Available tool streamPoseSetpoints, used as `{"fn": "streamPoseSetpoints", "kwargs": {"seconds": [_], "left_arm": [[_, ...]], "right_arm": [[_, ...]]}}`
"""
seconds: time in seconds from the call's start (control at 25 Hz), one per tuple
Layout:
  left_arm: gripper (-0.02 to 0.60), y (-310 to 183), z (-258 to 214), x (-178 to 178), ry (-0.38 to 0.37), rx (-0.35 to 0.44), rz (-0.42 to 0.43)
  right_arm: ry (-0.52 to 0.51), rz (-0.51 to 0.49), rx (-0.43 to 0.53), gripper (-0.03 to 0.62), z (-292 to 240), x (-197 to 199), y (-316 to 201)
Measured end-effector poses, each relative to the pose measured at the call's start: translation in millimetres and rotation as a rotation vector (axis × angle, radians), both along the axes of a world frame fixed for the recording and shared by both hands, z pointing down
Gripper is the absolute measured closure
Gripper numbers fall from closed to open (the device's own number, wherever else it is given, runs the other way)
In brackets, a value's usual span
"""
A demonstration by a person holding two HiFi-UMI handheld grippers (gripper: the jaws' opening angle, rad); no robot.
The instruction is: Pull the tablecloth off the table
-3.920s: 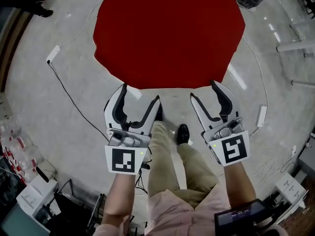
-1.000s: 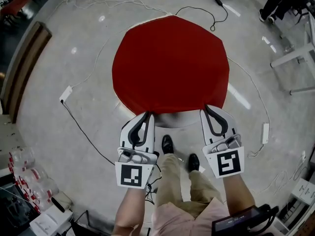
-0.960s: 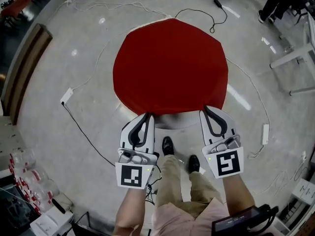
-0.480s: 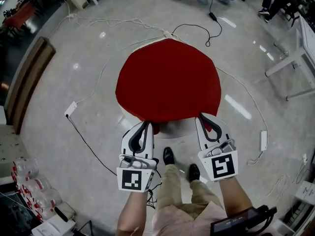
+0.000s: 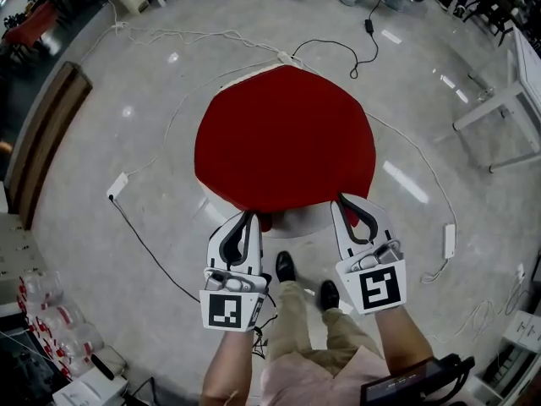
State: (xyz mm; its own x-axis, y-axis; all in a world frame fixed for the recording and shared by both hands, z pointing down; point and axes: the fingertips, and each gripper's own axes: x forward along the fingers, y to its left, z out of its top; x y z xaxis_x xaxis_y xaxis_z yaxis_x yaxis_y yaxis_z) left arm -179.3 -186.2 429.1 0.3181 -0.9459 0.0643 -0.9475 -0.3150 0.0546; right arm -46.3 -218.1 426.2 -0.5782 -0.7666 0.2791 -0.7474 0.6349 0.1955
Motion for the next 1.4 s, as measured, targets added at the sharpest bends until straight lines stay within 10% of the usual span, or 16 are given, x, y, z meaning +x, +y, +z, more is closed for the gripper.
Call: {"fn": "streamPoseSetpoints", "kwargs": {"seconds": [0.4, 0.56, 0.8, 1.4], "left_arm": [[0.532, -15.3, 24.9, -2.6, 0.013, -0.008, -0.016], [0.311, -16.9, 38.2, -3.7, 0.034, -0.043, -0.015], [0.225, -15.3, 48.4, 14.6, 0.019, -0.059, 0.043], [0.192, -46.5, 83.4, 5.2, -0.044, -0.111, -0.025]], "right_arm": [[-0.040, 0.000, -0.016, 0.569, 3.6, -10.8, -23.0], [-0.039, -0.003, -0.005, 0.569, -4.1, -15.1, -30.6], [-0.034, -0.024, 0.000, 0.569, -11.2, -25.2, -39.7], [-0.070, -0.019, 0.000, 0.569, -29.4, -29.0, -42.4]]}}
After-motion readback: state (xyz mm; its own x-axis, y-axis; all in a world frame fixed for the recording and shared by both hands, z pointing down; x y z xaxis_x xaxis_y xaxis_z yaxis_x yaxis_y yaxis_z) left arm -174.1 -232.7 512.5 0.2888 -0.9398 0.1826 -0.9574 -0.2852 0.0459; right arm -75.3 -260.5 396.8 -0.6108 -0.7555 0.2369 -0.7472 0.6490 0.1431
